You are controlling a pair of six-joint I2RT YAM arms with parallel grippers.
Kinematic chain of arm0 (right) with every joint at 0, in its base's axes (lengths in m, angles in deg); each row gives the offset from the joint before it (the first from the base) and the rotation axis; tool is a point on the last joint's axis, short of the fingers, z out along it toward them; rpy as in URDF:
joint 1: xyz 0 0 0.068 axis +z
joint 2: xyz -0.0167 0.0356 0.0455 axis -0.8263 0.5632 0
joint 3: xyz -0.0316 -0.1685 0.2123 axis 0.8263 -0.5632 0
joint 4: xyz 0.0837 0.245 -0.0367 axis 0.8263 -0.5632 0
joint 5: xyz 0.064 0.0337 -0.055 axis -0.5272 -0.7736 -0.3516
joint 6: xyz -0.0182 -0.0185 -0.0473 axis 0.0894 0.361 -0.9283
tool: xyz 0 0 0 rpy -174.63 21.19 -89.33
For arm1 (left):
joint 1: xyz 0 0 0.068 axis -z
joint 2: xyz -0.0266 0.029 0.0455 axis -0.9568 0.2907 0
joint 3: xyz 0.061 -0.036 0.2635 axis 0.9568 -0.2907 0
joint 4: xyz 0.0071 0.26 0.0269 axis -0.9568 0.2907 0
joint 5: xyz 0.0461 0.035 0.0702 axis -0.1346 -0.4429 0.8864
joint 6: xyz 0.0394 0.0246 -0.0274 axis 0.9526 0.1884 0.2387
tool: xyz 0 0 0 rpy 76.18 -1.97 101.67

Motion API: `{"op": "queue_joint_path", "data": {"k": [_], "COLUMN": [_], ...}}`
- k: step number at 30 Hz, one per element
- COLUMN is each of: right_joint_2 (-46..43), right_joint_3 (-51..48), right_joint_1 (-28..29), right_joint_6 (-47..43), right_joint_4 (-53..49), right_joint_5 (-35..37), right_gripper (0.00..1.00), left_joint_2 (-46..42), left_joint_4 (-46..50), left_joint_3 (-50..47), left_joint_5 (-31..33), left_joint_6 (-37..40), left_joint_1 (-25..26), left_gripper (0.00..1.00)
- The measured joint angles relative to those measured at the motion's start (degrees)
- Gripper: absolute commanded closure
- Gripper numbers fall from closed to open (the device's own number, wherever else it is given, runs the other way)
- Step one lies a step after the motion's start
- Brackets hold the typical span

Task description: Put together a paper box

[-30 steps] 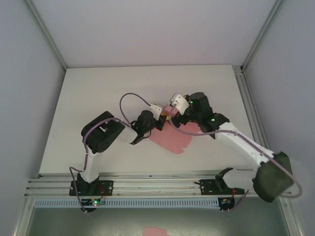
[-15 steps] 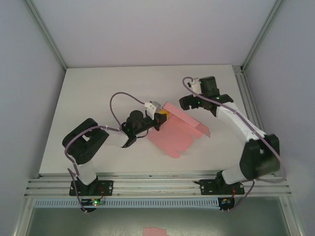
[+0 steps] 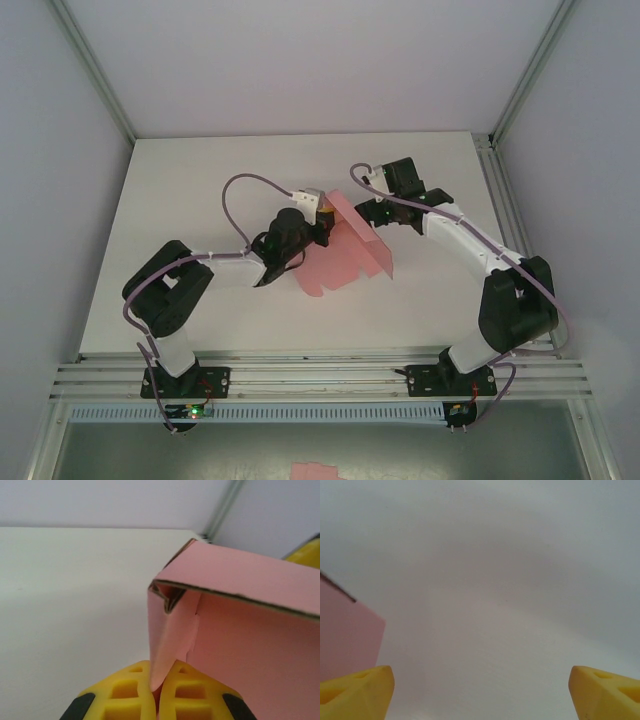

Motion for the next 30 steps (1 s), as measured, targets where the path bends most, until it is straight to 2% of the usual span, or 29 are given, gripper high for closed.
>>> {"op": "queue_joint_path", "data": {"k": [6,9,12,17,23,26,30], "right_joint_2": [0.3,0.5,0.5,-2.2,-11.6,-17.4,-25.7], "right_joint_3": [0.0,0.0,0.0,-1.9,-3.0,-3.3,-3.8], "right_joint_1": [0.2,0.2,0.1,-1.8,-8.4,-9.0,-9.0], "right_joint_6": [1.4,1.6,1.5,2.1,5.3,5.4,5.1], "right_joint_4": [2.5,3.8,3.4,1.2,-1.1,-2.4,-3.7], "right_joint_5": [0.0,-0.5,-0.4,0.2,4.5,7.7,6.3], "right_gripper": [0.09,0.09,0.07,0.03,0.02,0.02,0.02], "left_joint_2": [1.1,1.1,0.6,-4.4,-10.9,-13.1,-15.5], "left_joint_4": [11.5,13.1,11.6,7.1,1.7,-0.1,-0.1], "left_joint_3": [7.5,8.3,6.6,-2.0,-9.6,-12.4,-13.6], "left_joint_5": [12.0,14.3,13.1,7.5,4.2,3.7,3.6], "left_joint_6": [0.1,-0.2,-0.2,1.4,3.0,3.6,3.8], "left_joint_1": [2.2,2.4,2.4,2.7,3.9,3.9,3.9], "left_gripper": [1.0,1.0,1.0,1.0,1.0,1.0,1.0]}}
